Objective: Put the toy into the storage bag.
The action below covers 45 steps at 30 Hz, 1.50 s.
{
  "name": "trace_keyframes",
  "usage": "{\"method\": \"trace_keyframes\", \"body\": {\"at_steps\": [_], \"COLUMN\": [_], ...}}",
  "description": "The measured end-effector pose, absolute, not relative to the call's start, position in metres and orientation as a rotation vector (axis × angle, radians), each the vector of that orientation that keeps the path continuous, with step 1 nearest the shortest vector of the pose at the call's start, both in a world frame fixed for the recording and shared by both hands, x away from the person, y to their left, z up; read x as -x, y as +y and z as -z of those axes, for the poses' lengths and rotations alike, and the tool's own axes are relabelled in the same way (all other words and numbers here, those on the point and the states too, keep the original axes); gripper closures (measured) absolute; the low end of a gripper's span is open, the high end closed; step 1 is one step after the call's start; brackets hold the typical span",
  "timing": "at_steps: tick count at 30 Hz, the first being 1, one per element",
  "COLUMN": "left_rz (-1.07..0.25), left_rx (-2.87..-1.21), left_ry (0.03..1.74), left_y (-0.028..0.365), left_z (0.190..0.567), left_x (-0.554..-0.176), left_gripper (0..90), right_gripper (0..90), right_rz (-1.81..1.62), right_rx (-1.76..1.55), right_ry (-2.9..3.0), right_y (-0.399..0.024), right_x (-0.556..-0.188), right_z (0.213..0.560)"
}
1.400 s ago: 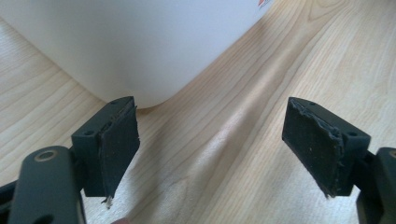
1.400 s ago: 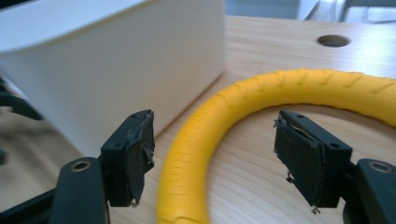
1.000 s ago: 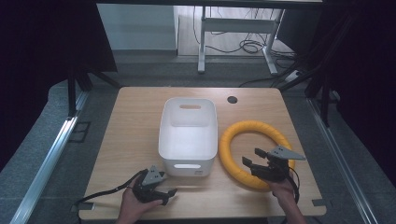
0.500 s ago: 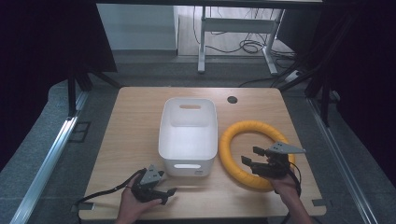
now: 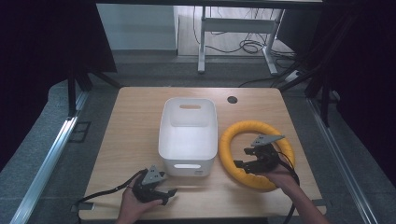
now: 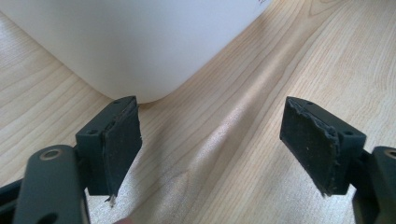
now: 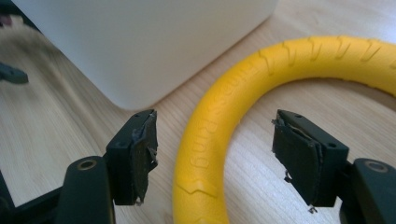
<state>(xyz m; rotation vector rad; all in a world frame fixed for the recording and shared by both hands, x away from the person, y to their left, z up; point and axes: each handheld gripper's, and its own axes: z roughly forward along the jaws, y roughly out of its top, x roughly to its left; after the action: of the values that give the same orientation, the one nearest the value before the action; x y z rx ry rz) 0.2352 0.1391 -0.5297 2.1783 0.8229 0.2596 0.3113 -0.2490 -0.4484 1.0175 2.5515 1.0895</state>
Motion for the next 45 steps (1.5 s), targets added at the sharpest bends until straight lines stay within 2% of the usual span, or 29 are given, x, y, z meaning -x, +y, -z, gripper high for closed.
{"method": "trace_keyframes", "body": {"at_steps": [11,24,28,38,45], "left_rz": [-0.248,-0.248,-0.249,-0.245,-0.241], "left_rx": [-2.188,-2.186,-2.188,-2.191,-2.185], "left_ry": [0.817,0.817,0.816,0.816,0.821], "left_y": [0.138,0.138,0.138,0.138,0.137], "left_z": [0.532,0.531,0.531,0.532,0.533], "left_x": [-0.236,-0.236,-0.236,-0.236,-0.236], "left_gripper": [20.6,20.6,20.6,20.6,20.6], "right_gripper": [27.9,29.6,31.8,44.6,47.0], "right_rz": [-0.809,-0.473,-0.411,-0.32,-0.31], "right_rx": [-0.996,-0.929,-0.91,-0.897,-0.921], "right_ry": [2.764,2.901,2.927,2.937,2.956], "right_y": [-0.231,-0.199,-0.193,-0.191,-0.191], "right_x": [-0.327,-0.336,-0.336,-0.336,-0.339], "right_z": [0.462,0.487,0.495,0.503,0.501]}}
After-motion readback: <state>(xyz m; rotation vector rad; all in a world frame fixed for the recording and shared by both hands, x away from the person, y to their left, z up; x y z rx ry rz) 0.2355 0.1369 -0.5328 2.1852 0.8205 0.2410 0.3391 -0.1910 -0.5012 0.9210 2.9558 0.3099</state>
